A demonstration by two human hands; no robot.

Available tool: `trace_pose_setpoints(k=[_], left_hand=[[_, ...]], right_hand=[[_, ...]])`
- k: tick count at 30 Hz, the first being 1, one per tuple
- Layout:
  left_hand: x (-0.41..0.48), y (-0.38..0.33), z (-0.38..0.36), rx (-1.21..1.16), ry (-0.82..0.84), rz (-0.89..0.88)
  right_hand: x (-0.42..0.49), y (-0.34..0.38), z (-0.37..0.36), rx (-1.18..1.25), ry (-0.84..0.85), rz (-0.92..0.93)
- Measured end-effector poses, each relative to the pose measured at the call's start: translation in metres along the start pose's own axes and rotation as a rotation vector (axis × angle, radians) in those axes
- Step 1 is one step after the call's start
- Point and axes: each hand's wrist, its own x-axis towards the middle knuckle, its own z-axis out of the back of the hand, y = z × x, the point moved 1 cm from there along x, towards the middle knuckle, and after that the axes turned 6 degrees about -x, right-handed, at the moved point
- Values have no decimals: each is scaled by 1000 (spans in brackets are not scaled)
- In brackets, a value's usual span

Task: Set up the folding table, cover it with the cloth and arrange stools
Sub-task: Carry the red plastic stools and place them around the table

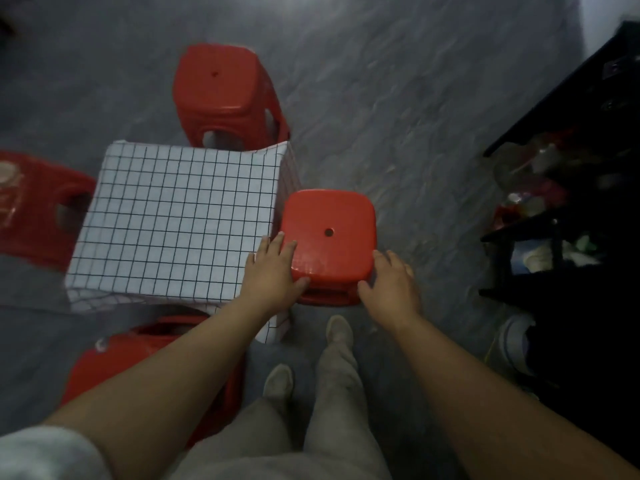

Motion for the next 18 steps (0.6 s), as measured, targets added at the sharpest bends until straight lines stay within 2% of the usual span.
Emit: trace_pose_setpoints(k=[9,15,18], left_hand=[[143,27,-98,-226,35,279],[186,50,-151,-241,47,282],[187,53,-166,-297,4,263]], right_hand=[[195,-27,-99,211,89,-123],[246,-42,-154,162,48,-86],[250,-42,-166,276,12,-64]])
